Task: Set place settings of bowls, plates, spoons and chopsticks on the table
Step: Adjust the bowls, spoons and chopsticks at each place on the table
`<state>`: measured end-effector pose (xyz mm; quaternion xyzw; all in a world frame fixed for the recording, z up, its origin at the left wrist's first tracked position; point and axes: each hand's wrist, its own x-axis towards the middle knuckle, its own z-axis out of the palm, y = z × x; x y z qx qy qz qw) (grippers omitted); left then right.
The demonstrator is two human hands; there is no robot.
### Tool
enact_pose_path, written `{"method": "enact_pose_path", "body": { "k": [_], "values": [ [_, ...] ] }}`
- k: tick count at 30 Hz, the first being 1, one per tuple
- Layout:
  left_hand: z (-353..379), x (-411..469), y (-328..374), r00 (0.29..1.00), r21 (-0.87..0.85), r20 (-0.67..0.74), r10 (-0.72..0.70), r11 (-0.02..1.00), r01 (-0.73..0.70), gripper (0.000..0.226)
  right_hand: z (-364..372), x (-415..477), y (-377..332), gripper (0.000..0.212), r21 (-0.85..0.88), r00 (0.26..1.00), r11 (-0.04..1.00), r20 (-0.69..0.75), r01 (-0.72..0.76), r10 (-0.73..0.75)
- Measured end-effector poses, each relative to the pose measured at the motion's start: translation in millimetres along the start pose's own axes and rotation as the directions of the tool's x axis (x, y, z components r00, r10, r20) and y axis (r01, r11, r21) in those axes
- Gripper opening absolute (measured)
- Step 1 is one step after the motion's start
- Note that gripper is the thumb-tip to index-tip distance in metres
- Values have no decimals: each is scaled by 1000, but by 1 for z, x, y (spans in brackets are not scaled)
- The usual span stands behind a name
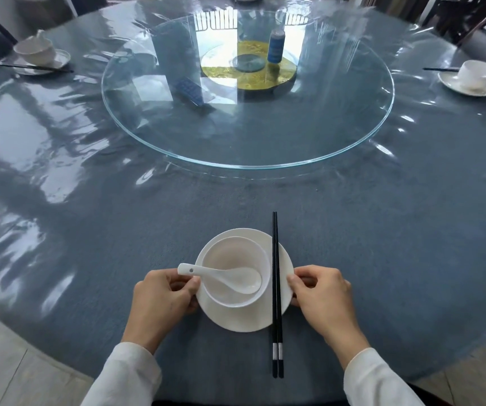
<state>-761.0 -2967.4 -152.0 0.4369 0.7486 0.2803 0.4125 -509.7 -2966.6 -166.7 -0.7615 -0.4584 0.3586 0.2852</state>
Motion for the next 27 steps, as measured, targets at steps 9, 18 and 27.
{"method": "enact_pose_path", "body": {
  "k": [9, 18, 27],
  "values": [
    [-28, -5, 14, 922, 224, -344, 178, 969, -104, 25, -8, -13, -20, 23, -205, 965, 960, -142, 189, -221],
    [1, -27, 49, 782, 488, 444, 437, 614, -620, 109, 16, -25, -34, 28, -416, 975, 892, -51, 177, -217],
    [9, -22, 37, 776, 547, 435, 458, 550, -631, 112, 17, -24, -32, 26, -461, 976, 869, -32, 178, -217]
  ]
}}
